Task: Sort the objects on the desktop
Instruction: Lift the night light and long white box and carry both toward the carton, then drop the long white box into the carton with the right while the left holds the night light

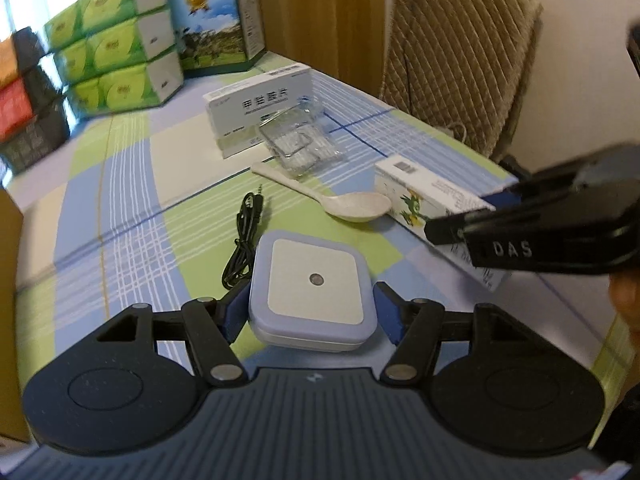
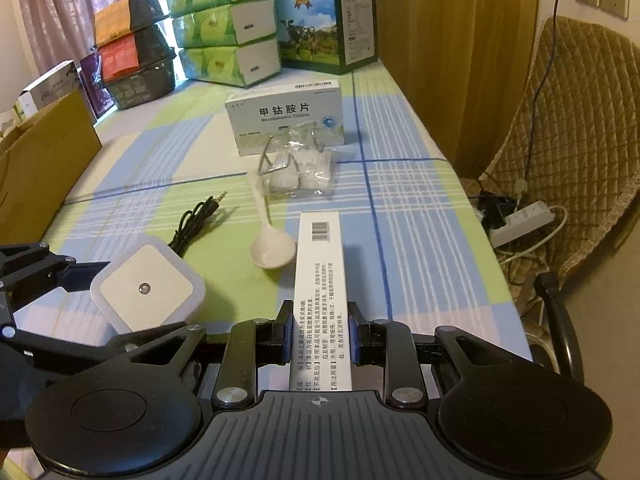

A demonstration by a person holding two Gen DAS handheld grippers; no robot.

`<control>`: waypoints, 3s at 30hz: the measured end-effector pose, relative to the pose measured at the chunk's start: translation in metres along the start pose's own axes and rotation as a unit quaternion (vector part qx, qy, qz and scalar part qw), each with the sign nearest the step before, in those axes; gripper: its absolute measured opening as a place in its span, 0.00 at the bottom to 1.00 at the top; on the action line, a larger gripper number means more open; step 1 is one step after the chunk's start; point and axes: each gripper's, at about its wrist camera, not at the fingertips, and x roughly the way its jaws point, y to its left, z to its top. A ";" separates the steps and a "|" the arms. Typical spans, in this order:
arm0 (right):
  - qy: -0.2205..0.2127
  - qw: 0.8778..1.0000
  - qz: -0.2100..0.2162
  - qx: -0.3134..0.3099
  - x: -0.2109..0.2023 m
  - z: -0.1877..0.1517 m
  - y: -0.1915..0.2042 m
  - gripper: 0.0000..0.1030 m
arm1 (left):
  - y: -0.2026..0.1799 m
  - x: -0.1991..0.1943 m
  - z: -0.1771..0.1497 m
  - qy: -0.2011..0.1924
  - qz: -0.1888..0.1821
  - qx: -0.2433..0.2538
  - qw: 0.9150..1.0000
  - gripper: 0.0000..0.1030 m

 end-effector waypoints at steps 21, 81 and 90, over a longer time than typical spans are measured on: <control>-0.047 0.999 -0.013 -0.006 -0.043 0.003 0.046 0.22 | 0.035 -0.048 0.010 -0.049 -0.016 -0.075 0.996 0.59; -0.084 0.975 0.176 -0.104 -0.147 0.024 0.334 0.22 | 0.227 -0.331 -0.107 -0.078 0.189 -0.165 0.965 0.59; -0.076 0.975 0.175 -0.116 -0.134 0.029 0.357 0.22 | 0.252 -0.326 -0.116 -0.067 0.190 -0.188 0.961 0.59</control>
